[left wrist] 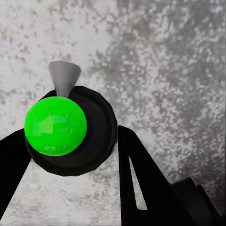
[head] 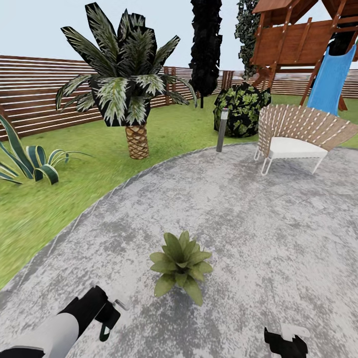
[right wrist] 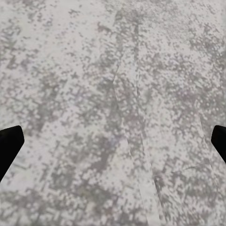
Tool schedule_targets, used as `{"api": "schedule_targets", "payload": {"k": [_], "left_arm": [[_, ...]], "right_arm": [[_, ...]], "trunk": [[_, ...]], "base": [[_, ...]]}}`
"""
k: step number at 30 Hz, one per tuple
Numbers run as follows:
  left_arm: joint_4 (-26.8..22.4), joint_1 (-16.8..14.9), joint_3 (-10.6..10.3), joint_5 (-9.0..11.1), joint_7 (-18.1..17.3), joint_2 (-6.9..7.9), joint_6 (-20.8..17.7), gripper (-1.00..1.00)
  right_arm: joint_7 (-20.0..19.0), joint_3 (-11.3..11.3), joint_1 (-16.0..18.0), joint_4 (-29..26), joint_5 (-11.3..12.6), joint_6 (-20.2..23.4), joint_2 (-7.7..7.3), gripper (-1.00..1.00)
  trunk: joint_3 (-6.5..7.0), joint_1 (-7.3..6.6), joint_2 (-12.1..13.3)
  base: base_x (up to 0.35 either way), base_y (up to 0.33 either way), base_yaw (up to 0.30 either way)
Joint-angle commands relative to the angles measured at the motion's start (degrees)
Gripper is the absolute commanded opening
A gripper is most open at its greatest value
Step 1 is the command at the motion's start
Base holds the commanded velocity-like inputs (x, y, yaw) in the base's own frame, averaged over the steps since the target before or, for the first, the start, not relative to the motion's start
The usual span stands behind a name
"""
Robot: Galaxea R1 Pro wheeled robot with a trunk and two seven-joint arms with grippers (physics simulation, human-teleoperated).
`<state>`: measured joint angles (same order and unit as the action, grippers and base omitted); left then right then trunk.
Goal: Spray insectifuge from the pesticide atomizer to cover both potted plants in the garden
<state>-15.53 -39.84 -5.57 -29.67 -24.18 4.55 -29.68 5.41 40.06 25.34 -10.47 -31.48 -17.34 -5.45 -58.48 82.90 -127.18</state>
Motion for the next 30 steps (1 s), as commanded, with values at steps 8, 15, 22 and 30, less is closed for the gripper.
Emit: {"api": "schedule_targets", "payload": {"k": [8,15,22,30], "left_arm": [[-0.9,-0.8,-1.2,0.5,-2.5,-2.06,-3.4,-1.0],[-4.4,-1.6,-2.3,-1.8,-9.6,-1.9,-9.5,-1.0],[-4.4,-4.2,-2.4,-4.0,-10.6,-1.48,-12.5,-1.0],[-4.4,-5.0,-5.2,-4.0,-11.1,-2.06,-13.0,-1.0]], "right_arm": [[0.3,0.4,0.1,0.2,-0.6,-0.2,0.0,1.0],[0.2,0.4,0.1,0.3,-0.8,-0.2,-0.2,1.0],[0.3,0.4,0.1,0.3,-0.8,-0.3,-0.35,1.0],[0.3,0.4,0.1,0.3,-0.8,-0.3,-0.35,1.0]], "trunk": [[-0.05,-0.01,0.0],[-0.05,-0.01,0.0],[-0.05,-0.01,0.0],[-0.05,-0.01,0.0]], "base": [[0.0,0.0,0.0],[0.0,0.0,0.0],[0.0,0.0,0.0],[0.0,0.0,0.0]]}}
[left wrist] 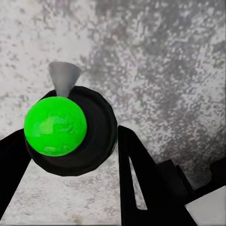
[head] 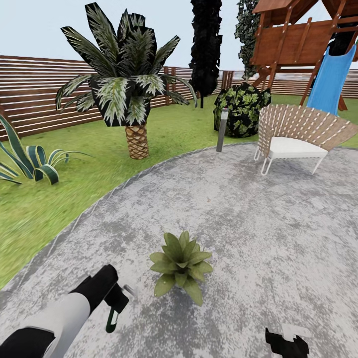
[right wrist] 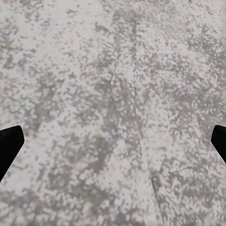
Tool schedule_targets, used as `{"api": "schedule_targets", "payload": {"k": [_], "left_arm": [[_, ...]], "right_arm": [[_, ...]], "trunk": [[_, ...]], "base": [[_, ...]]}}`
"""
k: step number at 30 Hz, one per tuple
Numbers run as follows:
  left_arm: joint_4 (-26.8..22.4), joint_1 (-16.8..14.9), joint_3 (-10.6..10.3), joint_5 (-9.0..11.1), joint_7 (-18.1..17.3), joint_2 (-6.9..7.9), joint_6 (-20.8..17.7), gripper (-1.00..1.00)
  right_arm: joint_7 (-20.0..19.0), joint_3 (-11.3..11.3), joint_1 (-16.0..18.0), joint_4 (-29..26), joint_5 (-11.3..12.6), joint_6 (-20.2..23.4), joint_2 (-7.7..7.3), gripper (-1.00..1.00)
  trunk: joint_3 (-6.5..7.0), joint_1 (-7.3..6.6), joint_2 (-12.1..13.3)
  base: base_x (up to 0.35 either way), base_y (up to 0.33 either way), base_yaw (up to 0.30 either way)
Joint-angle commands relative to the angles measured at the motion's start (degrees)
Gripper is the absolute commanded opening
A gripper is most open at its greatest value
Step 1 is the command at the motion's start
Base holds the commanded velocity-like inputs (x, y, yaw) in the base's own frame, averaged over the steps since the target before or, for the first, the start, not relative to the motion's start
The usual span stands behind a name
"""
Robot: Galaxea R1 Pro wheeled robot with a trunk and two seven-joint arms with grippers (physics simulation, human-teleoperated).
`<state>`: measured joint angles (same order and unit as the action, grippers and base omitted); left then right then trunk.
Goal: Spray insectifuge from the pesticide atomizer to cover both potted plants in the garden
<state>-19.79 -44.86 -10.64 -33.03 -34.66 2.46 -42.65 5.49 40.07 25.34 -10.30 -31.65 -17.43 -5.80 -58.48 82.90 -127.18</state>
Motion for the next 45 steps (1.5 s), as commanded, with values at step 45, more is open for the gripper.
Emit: {"api": "schedule_targets", "payload": {"k": [45], "left_arm": [[-0.9,-6.2,-12.2,-6.6,-19.7,0.8,0.0,-1.0]], "right_arm": [[0.2,0.4,0.1,0.1,-0.6,-0.2,0.0,1.0]], "trunk": [[-0.05,-0.01,0.0]], "base": [[0.073,0.014,-0.022]]}}
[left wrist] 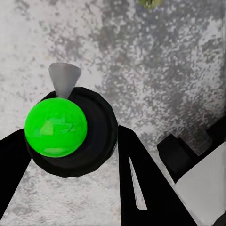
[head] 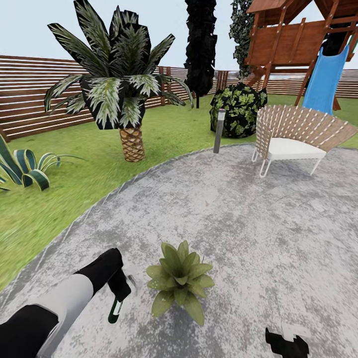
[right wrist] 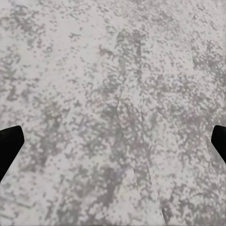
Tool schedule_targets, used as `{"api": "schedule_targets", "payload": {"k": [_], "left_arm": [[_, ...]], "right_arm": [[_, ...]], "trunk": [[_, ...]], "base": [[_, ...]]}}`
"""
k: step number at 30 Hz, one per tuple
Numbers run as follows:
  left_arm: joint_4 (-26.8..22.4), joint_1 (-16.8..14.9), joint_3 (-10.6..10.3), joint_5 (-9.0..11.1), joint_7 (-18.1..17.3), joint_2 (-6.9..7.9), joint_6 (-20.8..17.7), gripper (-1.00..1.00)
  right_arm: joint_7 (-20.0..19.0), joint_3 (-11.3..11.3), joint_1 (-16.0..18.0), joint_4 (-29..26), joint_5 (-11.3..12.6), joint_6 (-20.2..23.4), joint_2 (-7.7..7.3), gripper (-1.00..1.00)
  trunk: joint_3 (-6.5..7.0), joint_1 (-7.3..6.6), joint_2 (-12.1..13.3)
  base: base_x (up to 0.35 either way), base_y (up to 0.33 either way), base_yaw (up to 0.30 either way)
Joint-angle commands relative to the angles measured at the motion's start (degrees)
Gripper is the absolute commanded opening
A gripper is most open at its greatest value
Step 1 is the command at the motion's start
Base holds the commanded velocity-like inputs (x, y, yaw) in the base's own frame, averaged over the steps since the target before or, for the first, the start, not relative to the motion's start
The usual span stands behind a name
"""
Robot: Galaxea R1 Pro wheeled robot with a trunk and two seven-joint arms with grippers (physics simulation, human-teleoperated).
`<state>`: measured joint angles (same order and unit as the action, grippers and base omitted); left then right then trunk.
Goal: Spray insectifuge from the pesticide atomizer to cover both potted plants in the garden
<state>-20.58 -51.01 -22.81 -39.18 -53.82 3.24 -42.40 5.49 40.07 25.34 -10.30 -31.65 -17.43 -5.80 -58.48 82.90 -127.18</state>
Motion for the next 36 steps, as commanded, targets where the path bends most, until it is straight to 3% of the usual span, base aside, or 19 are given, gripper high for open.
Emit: {"api": "schedule_targets", "payload": {"k": [1,4,6,9,12,16,20,22,23,24,25,27,30,36], "left_arm": [[-0.4,-0.4,-0.1,-0.5,-0.6,0.05,-0.2,-1.0],[-0.7,-2.3,-0.1,-1.3,-1.1,0.11,-0.3,-1.0],[-0.9,-3.3,0.0,-5.2,-5.1,0.23,-0.3,-1.0],[-1.1,-4.4,0.0,-8.8,-8.3,0.23,-0.4,-1.0],[-1.0,-4.0,0.1,-9.6,-8.7,0.44,-0.2,-1.0],[-0.9,-3.6,0.3,-9.7,-8.0,2.05,-0.1,-1.0],[-0.9,-0.8,0.7,-8.7,-4.0,1.82,-0.1,-1.0],[-1.0,0.6,0.8,-7.0,-2.9,1.67,-0.1,-1.0],[-1.0,0.9,0.9,-5.7,-2.6,1.75,-0.1,-1.0],[-0.9,1.3,1.4,-2.7,-2.0,2.12,-0.1,-1.0],[-0.6,1.4,1.9,-1.2,-1.2,2.38,0.0,-1.0],[-0.5,3.1,2.4,0.5,2.1,2.51,0.5,-1.0],[-0.5,5.2,2.5,1.1,4.4,2.07,2.1,-1.0],[-0.9,5.7,2.7,2.1,4.9,1.95,2.5,-1.0]], "right_arm": [[0.2,0.4,0.1,0.1,-0.6,-0.2,0.0,1.0],[0.2,0.4,0.1,0.1,-0.6,-0.2,0.0,1.0],[0.2,0.4,0.1,0.1,-0.6,-0.2,-0.03,1.0],[0.2,0.4,0.1,0.1,-0.6,-0.2,-0.04,1.0],[0.2,0.4,0.1,0.1,-0.6,-0.2,-0.02,1.0],[0.2,0.4,0.1,0.1,-0.6,-0.2,-0.03,1.0],[0.2,0.4,0.1,0.1,-0.6,-0.2,-0.06,1.0],[0.2,0.4,0.1,0.1,-0.7,-0.2,-0.08,1.0],[0.2,0.4,0.1,0.1,-0.7,-0.2,-0.08,1.0],[0.2,0.4,0.1,0.1,-0.7,-0.2,-0.09,1.0],[0.2,0.4,0.1,0.1,-0.7,-0.2,-0.09,1.0],[0.2,0.4,0.1,0.1,-0.7,-0.2,-0.09,1.0],[0.2,0.4,0.1,0.1,-0.7,-0.2,-0.09,1.0],[0.2,0.4,0.1,0.0,-0.6,-0.2,-0.09,1.0]], "trunk": [[-0.05,-0.01,0.0],[-0.05,-0.01,0.0],[-0.05,-0.01,0.0],[-0.05,-0.01,0.0],[-0.05,-0.01,0.0],[-0.05,-0.01,0.0],[-0.05,-0.01,0.0],[-0.05,-0.01,0.0],[-0.05,-0.01,0.0],[-0.05,-0.01,0.0],[-0.05,-0.01,0.0],[-0.05,-0.01,0.0],[-0.05,-0.01,0.0],[-0.05,-0.01,0.0]], "base": [[0.006,0.0,0.0],[0.002,0.0,0.0],[0.0,0.0,0.0],[0.0,0.0,0.0],[0.0,0.0,0.0],[0.0,0.0,0.0],[0.0,0.0,0.0],[0.0,0.0,0.0],[0.0,0.0,0.0],[0.0,0.0,0.0],[0.0,0.0,0.0],[0.0,0.0,0.0],[0.0,0.0,0.0],[0.003,-0.008,0.0]]}}
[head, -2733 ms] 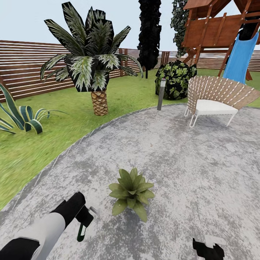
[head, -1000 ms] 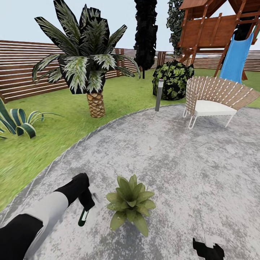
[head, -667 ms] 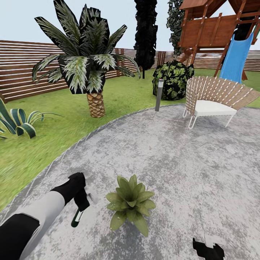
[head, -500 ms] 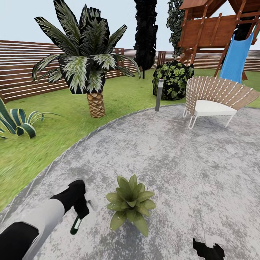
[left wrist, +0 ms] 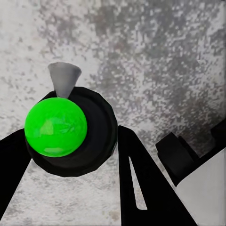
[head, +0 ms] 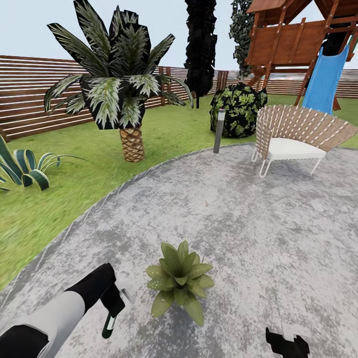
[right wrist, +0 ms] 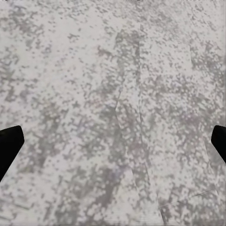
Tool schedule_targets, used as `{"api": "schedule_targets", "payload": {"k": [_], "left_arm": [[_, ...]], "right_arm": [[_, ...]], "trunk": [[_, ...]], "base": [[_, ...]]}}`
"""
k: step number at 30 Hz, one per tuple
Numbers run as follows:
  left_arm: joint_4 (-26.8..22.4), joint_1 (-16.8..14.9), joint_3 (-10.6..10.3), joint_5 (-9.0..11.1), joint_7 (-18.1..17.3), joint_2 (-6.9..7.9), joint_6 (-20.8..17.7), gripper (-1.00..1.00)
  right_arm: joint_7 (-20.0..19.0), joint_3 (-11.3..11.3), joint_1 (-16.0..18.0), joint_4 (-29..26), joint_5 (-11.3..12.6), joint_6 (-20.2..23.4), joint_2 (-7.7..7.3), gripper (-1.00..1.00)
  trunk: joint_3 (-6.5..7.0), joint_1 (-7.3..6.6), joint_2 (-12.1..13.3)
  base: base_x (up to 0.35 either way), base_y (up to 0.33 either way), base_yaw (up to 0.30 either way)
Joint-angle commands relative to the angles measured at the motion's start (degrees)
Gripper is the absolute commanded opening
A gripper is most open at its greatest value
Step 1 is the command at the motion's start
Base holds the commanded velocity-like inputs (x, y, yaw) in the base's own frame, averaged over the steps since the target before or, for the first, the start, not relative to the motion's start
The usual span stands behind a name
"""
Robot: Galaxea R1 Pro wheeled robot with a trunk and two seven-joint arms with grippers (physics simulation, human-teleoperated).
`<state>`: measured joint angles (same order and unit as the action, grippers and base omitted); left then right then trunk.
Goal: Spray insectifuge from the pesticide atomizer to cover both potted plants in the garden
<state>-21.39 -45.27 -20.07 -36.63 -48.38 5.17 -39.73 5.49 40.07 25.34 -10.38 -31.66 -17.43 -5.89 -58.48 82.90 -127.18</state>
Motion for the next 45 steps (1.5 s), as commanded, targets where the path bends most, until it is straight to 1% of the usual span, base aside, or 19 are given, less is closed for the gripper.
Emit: {"api": "schedule_targets", "payload": {"k": [1,9,12,14,17,19,20,22,23,26,27,28,29,32,33,34,40,44,45], "left_arm": [[-0.1,0.0,-0.1,-0.5,-0.5,0.02,-0.1,-1.0],[0.4,0.2,0.0,-0.4,-0.3,0.0,-0.2,-1.0],[0.4,2.6,0.0,-0.3,-0.3,-0.02,-0.1,-1.0],[0.3,3.8,-0.1,0.5,-0.3,-0.05,0.0,-1.0],[0.5,4.4,0.0,3.8,0.0,-0.12,0.0,-1.0],[0.6,4.5,-0.1,6.1,3.3,-0.86,0.1,-1.0],[0.7,4.5,-0.1,6.9,7.2,-2.29,0.1,-1.0],[0.7,5.1,-0.1,7.3,11.7,-4.05,0.0,-1.0],[0.7,5.5,0.0,7.4,12.4,-4.33,0.0,-1.0],[0.6,6.7,0.4,9.5,13.7,-4.57,0.1,-1.0],[0.6,6.9,0.6,11.0,14.3,-4.36,0.2,-1.0],[0.7,7.5,0.6,13.4,16.0,-4.19,1.0,-1.0],[0.6,8.5,0.7,14.3,18.0,-4.18,2.5,-1.0],[0.6,9.6,0.8,15.4,23.1,-4.1,5.9,-1.0],[0.6,9.7,1.3,15.9,23.8,-4.06,6.3,-1.0],[0.6,9.8,4.0,17.2,24.5,-4.03,6.8,-1.0],[-0.1,9.8,5.8,17.6,24.8,-4.11,6.9,-1.0],[-0.2,9.8,10.0,17.6,24.8,-4.19,7.0,-1.0],[-0.2,9.8,10.5,17.6,24.8,-4.23,7.0,-1.0]], "right_arm": [[0.2,0.4,0.1,0.1,-0.6,-0.2,0.0,1.0],[0.2,0.4,0.1,0.0,-0.6,-0.2,0.0,1.0],[0.2,0.4,0.1,0.0,-0.6,-0.2,0.0,1.0],[0.2,0.4,0.1,0.0,-0.6,-0.2,0.03,1.0],[0.2,0.4,0.1,0.0,-0.6,-0.2,0.0,1.0],[0.2,0.4,0.1,0.0,-0.6,-0.2,0.03,1.0],[0.2,0.4,0.1,0.0,-0.6,-0.2,0.05,1.0],[0.2,0.4,0.1,0.0,-0.6,-0.2,0.08,1.0],[0.2,0.4,0.1,0.0,-0.6,-0.2,0.08,1.0],[0.2,0.4,0.1,0.1,-0.6,-0.2,0.08,1.0],[0.2,0.4,0.1,0.1,-0.6,-0.2,0.09,1.0],[0.2,0.4,0.1,0.1,-0.6,-0.2,0.09,1.0],[0.2,0.4,0.1,0.1,-0.6,-0.3,0.09,1.0],[0.2,0.4,0.1,0.0,-0.6,-0.3,0.08,1.0],[0.2,0.4,0.1,0.0,-0.6,-0.3,0.07,1.0],[0.2,0.4,0.1,0.0,-0.5,-0.3,0.06,1.0],[0.2,0.4,0.1,0.0,-0.6,-0.3,0.06,1.0],[0.3,0.4,0.1,0.0,-0.6,-0.3,0.08,1.0],[0.3,0.4,0.1,0.0,-0.6,-0.3,0.08,1.0]], "trunk": [[-0.05,-0.01,0.0],[-0.05,-0.01,0.0],[-0.05,-0.01,0.0],[-0.05,-0.01,0.0],[-0.05,-0.01,0.0],[-0.05,-0.01,0.0],[-0.05,-0.01,0.0],[-0.05,-0.01,0.0],[-0.05,-0.01,0.0],[-0.05,-0.01,0.0],[-0.05,-0.01,0.0],[-0.05,-0.01,0.0],[-0.05,-0.01,0.0],[-0.05,-0.01,0.0],[-0.05,-0.01,0.0],[-0.05,-0.01,0.0],[-0.05,-0.01,0.0],[-0.05,-0.01,0.0],[-0.05,-0.01,0.0]], "base": [[0.041,-0.125,0.0],[0.059,-0.182,0.197],[0.005,-0.014,0.272],[0.001,-0.003,0.263],[0.0,-0.001,0.252],[0.0,0.0,0.218],[0.0,0.0,0.091],[0.0,0.0,0.035],[0.0,0.0,0.015],[0.0,0.0,0.02],[0.0,0.0,0.126],[0.0,0.0,0.218],[0.0,0.0,0.243],[0.0,0.0,0.2],[0.0,0.0,0.061],[0.0,0.0,0.008],[-0.091,-0.063,0.065],[-0.233,-0.161,0.255],[-0.263,-0.165,0.273]]}}
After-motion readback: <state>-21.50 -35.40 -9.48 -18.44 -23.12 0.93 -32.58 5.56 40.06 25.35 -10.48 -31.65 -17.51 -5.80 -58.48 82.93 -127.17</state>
